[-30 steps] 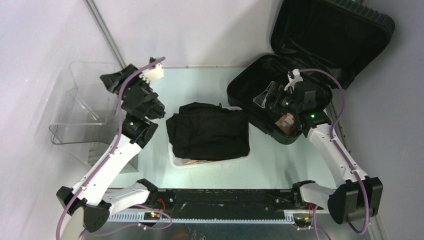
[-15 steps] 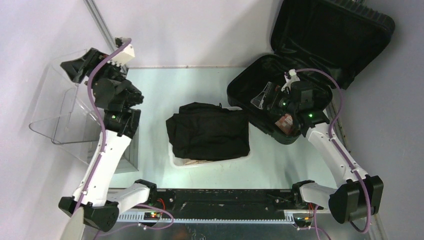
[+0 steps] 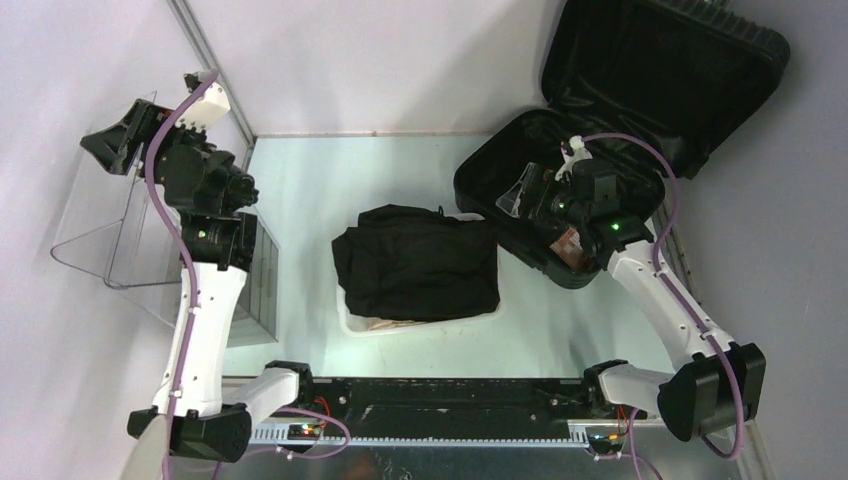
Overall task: Open, take out, and arrange the luggage
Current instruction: Adjust the storage box at the corner of the board.
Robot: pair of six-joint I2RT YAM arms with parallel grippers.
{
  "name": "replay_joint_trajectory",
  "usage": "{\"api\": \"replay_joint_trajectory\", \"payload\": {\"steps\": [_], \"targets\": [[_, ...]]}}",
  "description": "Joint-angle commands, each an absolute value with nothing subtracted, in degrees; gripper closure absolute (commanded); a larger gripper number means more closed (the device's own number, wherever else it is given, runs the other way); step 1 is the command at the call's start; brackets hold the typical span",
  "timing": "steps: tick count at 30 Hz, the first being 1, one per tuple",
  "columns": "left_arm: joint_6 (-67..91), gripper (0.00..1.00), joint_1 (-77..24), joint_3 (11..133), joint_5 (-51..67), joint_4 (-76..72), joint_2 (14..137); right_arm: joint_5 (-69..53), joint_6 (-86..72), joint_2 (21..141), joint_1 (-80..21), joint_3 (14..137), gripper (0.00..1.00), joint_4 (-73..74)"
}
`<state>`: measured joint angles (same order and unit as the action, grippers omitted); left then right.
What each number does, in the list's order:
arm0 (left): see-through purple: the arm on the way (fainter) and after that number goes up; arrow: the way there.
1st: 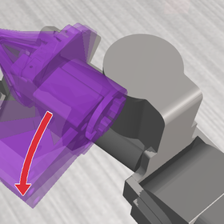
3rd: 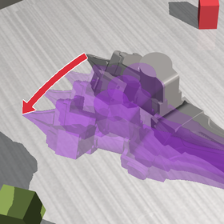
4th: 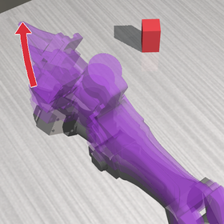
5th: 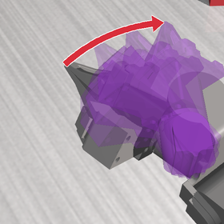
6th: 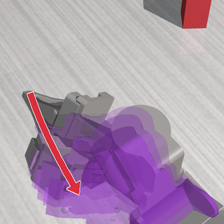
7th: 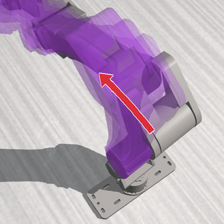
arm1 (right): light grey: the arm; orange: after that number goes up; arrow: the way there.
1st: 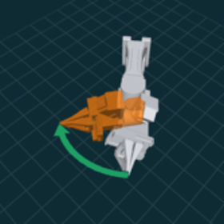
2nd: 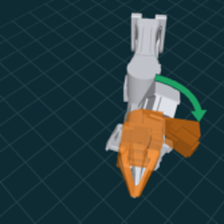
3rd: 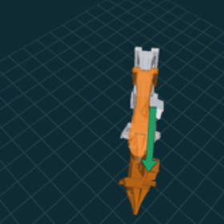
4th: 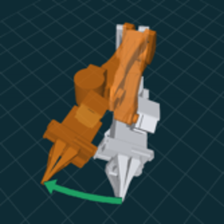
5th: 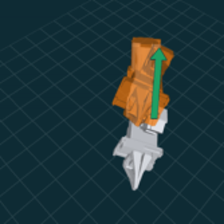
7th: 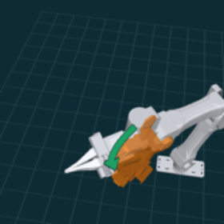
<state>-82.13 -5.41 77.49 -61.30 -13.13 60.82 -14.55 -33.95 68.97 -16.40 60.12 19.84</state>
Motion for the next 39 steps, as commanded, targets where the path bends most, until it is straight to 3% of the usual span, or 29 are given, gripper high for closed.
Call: {"api": "replay_joint_trajectory", "payload": {"steps": [1, 5, 8, 11, 20, 25, 30, 39], "targets": [[-78.78, 0.20, -3.01, 80.64, -59.02, -11.80, 60.80, -13.07, -32.97, 69.23, -16.99, 62.93, 0.00, 20.39], [-77.40, 0.20, -2.62, 83.34, -57.37, -9.52, 61.01, -12.82, -33.10, 69.69, -17.68, 62.93, 0.00, 20.39], [-69.88, 0.20, -2.84, 86.27, -54.28, 0.30, 60.64, -12.23, -33.13, 70.05, -18.61, 62.93, 0.00, 20.54], [-63.31, 0.38, -3.18, 88.99, -51.18, 11.14, 60.29, -12.13, -33.28, 70.30, -19.19, 62.92, 0.00, 20.57], [-55.83, 0.72, -4.57, 86.11, -46.18, 19.98, 56.46, -12.12, -33.31, 69.64, -19.59, 62.93, 0.00, 20.05], [-45.36, 0.82, -5.24, 92.39, -39.62, 30.64, 57.07, -12.28, -33.19, 69.61, -19.63, 62.93, 0.00, 20.55], [-43.64, 0.98, -5.43, 91.91, -36.53, 30.65, 55.42, -11.91, -32.37, 69.29, -19.55, 62.93, 0.00, 21.41], [-43.35, 1.00, -5.65, 91.40, -32.55, 31.39, 53.75, -12.01, -32.30, 68.91, -20.72, 62.93, 0.00, 20.00]]}}
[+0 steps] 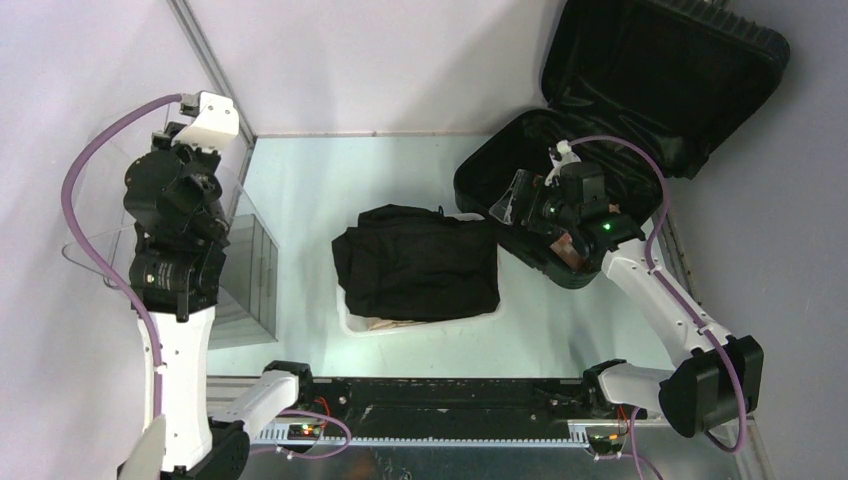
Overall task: Open, take out, and arrange the luggage
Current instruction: Adjust the storage box at the corner of the board.
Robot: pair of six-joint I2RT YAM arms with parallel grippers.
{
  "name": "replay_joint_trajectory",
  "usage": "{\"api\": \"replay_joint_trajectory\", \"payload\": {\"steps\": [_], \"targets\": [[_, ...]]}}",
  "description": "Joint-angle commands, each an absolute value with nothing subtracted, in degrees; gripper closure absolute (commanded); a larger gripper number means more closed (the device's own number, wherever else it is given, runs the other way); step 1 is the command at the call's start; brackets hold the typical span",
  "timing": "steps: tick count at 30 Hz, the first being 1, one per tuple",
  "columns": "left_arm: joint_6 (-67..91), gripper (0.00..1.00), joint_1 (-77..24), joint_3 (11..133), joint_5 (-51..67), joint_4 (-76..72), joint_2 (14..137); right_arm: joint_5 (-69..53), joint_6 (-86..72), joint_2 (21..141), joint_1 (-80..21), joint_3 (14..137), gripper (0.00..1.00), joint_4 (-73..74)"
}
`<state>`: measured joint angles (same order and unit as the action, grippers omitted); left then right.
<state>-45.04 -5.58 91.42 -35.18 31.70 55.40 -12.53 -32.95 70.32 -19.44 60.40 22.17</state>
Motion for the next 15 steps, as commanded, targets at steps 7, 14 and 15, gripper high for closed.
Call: {"api": "replay_joint_trajectory", "payload": {"steps": [7, 14, 15], "targets": [[-48.70, 0.97, -4.91, 88.94, -40.19, 28.65, 54.36, -8.00, -35.39, 71.19, -33.42, 65.77, 0.03, 8.63], [-44.85, 0.83, -4.62, 89.39, -44.12, 24.13, 53.97, -4.12, -22.36, 79.30, -48.32, 69.18, 0.08, -9.37], [-43.73, 0.83, -4.60, 89.65, -44.30, 24.49, 54.21, -4.04, -15.41, 81.33, -49.87, 70.05, 0.08, -11.37]]}}
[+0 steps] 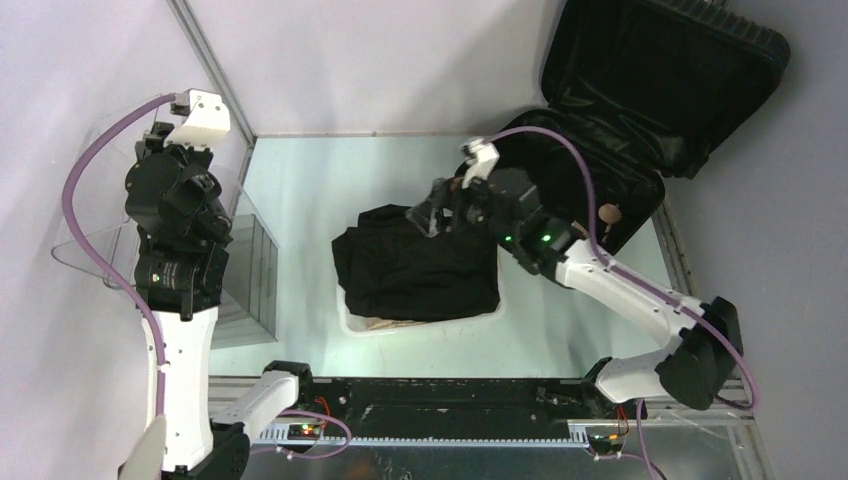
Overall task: Open, take out, and arrange the luggage
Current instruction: Adjust the storage box at the corner of the board.
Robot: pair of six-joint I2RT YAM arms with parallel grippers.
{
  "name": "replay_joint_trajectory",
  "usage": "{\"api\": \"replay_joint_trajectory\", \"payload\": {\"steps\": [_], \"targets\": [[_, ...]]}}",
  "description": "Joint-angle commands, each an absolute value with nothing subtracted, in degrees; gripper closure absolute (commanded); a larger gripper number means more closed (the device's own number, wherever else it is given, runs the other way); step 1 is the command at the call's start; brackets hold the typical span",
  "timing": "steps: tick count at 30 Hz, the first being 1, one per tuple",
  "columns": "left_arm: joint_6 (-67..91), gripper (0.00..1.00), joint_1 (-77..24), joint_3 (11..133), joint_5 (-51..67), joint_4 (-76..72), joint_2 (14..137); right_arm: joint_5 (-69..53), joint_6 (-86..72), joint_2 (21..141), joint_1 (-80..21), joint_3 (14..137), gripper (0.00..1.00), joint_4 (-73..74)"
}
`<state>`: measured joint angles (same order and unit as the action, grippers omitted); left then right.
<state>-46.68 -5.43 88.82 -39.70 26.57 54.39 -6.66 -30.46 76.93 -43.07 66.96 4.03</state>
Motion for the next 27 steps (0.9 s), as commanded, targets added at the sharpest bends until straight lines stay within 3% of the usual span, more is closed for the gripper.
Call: {"api": "replay_joint_trajectory", "payload": {"steps": [1, 6, 13, 15, 21, 27], "targets": [[-43.22, 0.83, -4.60, 90.13, -44.49, 24.81, 54.31, -4.41, -12.32, 82.46, -52.83, 70.71, 0.07, -14.82], [-37.24, 0.82, -4.63, 91.52, -43.68, 28.90, 55.30, -10.82, 2.92, 93.23, -58.76, 77.52, 0.06, -25.29], [-31.89, 0.82, -4.51, 91.32, -43.13, 31.90, 55.18, -19.29, 5.32, 110.98, -64.53, 97.02, 0.09, -22.82], [-30.06, 0.82, -4.53, 91.77, -42.64, 33.28, 55.15, -20.65, 5.09, 114.63, -65.76, 99.77, 0.14, -24.58], [-27.15, 0.81, -4.48, 89.73, -41.56, 32.88, 53.05, -27.41, 3.56, 122.34, -67.57, 105.77, 0.21, -30.49], [-28.59, 0.81, -4.46, 90.13, -42.10, 32.41, 53.11, -28.98, 7.24, 129.14, -69.97, 117.60, 0.21, -23.61]]}}
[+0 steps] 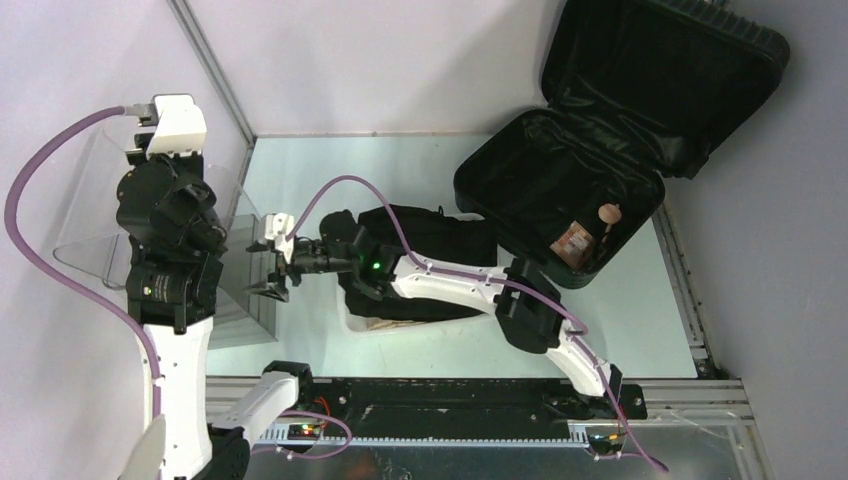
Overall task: Open, take out, and arrange the luggage
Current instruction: Adjust the storage box at the corner of the board.
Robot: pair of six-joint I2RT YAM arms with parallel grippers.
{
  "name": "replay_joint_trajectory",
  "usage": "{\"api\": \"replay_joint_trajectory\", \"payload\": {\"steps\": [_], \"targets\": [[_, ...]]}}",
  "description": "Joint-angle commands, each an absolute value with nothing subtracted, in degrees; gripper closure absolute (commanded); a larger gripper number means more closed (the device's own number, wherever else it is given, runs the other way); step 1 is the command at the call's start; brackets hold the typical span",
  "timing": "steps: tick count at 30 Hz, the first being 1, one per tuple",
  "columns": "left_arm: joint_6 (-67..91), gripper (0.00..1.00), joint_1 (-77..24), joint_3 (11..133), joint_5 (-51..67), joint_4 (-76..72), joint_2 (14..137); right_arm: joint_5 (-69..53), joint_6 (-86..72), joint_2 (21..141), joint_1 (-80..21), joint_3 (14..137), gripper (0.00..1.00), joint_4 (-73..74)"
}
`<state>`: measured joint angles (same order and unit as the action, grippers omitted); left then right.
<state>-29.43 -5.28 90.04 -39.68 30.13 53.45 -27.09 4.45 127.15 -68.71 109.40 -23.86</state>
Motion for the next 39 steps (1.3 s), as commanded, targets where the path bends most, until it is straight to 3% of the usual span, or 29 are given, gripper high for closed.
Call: {"api": "replay_joint_trajectory", "payload": {"steps": [1, 15, 20, 24, 30, 31, 33, 39], "targets": [[-28.44, 0.81, -4.52, 90.65, -42.06, 32.38, 53.13, -28.86, 6.75, 130.26, -70.10, 119.44, 0.22, -22.89], [-28.65, 0.81, -4.43, 90.67, -41.19, 32.98, 53.38, -28.34, 4.10, 136.16, -73.40, 127.33, 0.29, -20.19], [-29.28, 0.81, -4.45, 89.68, -41.79, 32.57, 52.57, -22.49, 3.51, 138.59, -74.48, 130.92, 0.32, -19.65], [-27.71, 0.81, -4.54, 89.39, -39.44, 33.52, 52.13, -18.25, 1.14, 139.62, -74.37, 131.31, 0.45, -20.85], [-28.88, 0.81, -4.52, 89.48, -39.09, 33.13, 51.71, -19.57, -0.05, 138.18, -74.01, 130.02, 0.79, -20.67], [-29.03, 0.80, -4.51, 89.61, -38.97, 33.05, 51.69, -19.94, -0.95, 137.51, -73.76, 129.21, 0.89, -20.94], [-29.53, 0.80, -4.49, 90.84, -39.09, 33.08, 51.99, -19.66, -2.43, 134.52, -73.78, 124.83, 0.97, -22.67], [-32.22, 0.79, -4.50, 91.25, -41.75, 31.57, 53.41, -16.57, 2.45, 123.15, -74.00, 110.52, 1.00, -24.66]]}}
